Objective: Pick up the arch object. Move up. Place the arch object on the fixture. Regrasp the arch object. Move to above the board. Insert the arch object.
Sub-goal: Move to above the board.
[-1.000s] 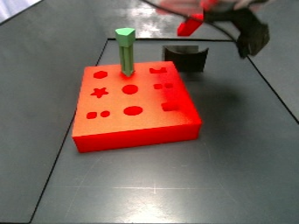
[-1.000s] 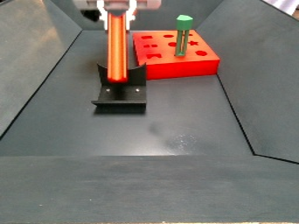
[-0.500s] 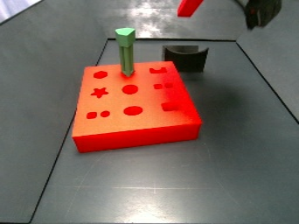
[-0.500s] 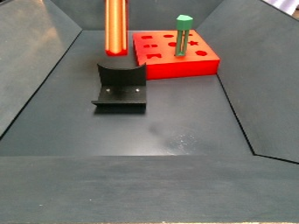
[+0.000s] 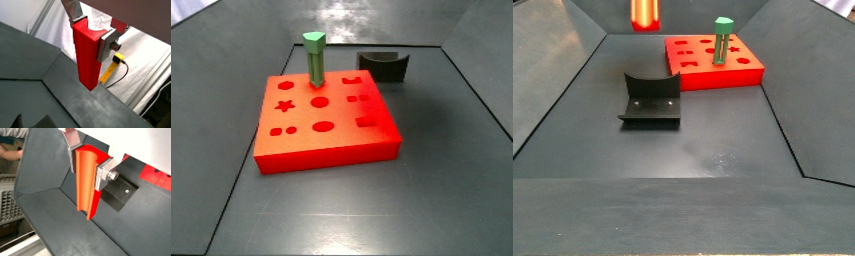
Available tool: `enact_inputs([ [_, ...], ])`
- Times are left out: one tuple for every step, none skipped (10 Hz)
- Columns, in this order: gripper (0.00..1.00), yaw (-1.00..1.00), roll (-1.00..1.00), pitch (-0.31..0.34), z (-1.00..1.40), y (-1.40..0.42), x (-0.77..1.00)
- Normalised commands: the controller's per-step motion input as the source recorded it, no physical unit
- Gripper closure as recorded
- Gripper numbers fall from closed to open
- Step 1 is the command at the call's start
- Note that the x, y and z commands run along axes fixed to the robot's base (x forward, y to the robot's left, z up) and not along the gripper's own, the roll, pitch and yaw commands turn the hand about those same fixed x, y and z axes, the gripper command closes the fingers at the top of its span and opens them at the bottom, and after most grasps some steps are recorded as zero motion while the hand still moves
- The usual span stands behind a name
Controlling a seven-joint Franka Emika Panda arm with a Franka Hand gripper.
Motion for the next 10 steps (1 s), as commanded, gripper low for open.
enact_inputs([
  [1.00,0.08,-0.03,0.080,0.31,-0.02,0.01],
  [1.00,-0.06,-1.00,0.012,0.24,-1.00,-0.58],
  [1.00,-0.06,-1.00,0.001,0.23,-1.00,-0.59],
  [1.00,-0.06,-1.00,-0.005,0.24,-1.00,-0.63],
  [1.00,-0.06,-1.00,-0.010,0.23,-1.00,-0.64],
  [1.00,-0.06,-1.00,-0.009,0.24,-1.00,-0.66],
  [1.00,-0.07,-1.00,-0.008,0.24,-1.00,-0.67],
  [1.00,-0.07,-1.00,-0.009,0.23,-0.92,-0.67],
  [1.00,-0.07,-1.00,-0.012,0.18,-0.70,-0.54],
  [1.00,-0.06,-1.00,-0.012,0.08,-0.32,-0.30],
])
